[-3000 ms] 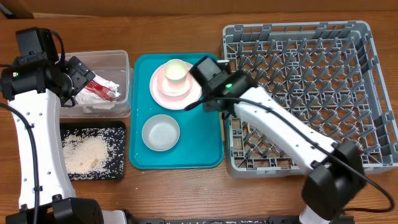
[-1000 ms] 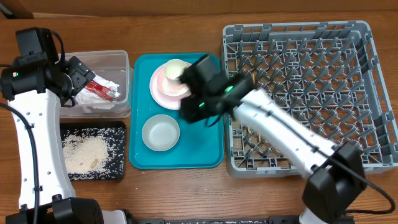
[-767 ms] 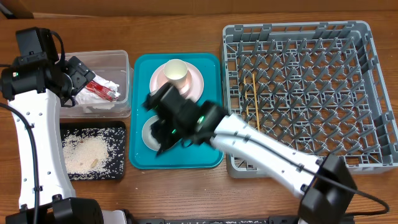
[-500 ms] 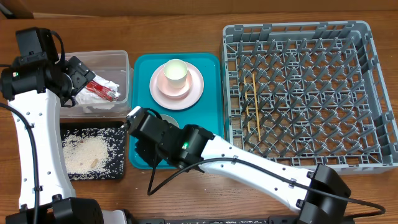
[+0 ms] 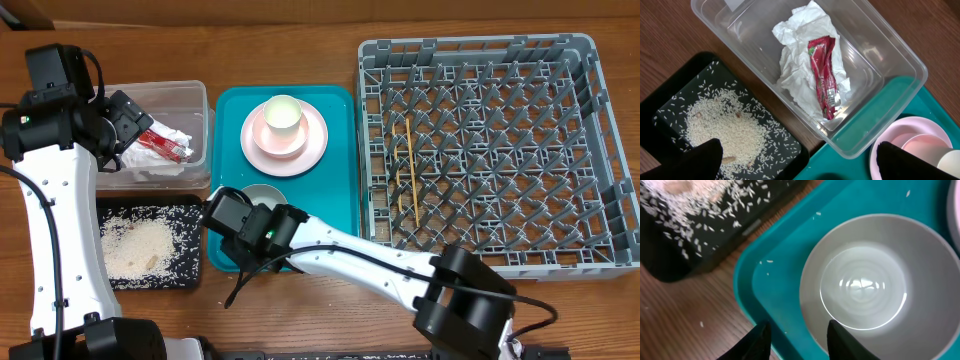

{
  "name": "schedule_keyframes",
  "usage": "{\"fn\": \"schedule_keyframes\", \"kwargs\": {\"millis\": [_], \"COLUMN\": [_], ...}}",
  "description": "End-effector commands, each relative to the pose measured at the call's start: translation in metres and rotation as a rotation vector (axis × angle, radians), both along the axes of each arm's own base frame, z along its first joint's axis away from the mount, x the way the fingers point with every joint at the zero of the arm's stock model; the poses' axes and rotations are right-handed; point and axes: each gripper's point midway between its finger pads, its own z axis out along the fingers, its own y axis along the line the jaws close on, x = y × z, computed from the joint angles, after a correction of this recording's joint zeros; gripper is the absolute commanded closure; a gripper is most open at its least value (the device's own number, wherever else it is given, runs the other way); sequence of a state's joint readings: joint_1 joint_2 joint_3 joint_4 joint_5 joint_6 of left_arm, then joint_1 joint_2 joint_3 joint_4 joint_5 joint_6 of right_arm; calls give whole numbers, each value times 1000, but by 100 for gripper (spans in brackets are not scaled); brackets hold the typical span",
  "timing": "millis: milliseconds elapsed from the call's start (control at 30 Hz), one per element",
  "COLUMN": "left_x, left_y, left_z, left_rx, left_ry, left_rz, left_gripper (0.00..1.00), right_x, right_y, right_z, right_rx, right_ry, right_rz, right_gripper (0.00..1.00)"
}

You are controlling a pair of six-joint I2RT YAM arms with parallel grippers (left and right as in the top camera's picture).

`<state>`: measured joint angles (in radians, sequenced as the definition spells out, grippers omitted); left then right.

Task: Sort waste into correct bins and load items into the dishwasher
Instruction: 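Move the right gripper to the white bowl on the teal tray, then grip the white bowl's rim with the right gripper and lift it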

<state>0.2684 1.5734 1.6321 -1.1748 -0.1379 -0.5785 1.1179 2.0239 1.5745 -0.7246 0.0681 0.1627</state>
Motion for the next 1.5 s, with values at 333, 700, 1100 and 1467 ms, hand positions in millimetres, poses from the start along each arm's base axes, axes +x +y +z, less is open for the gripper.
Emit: {"fn": "schedule_keyframes", "kwargs": {"millis": [333,700,1100,1467], "left_x": [4,4,4,4], "left_y": [0,0,0,0], "left_z": [6,6,6,6], "left_rx": [-10,-10,-10,-10], "left_ry": [-23,-23,-23,-23], "left_rz": [15,15,15,15], "left_gripper": [0,0,0,0], "right_x": [2,3,11,24], "right_y": [-4,-14,-26,-58], "right_z": [-32,-35,-35,-38], "right_rx": [-62,-108,-165,-280], "right_ry": [16,7,-45,-76], "right_rz": [0,-12,-41,-90], "right_gripper": [61,63,74,81]}}
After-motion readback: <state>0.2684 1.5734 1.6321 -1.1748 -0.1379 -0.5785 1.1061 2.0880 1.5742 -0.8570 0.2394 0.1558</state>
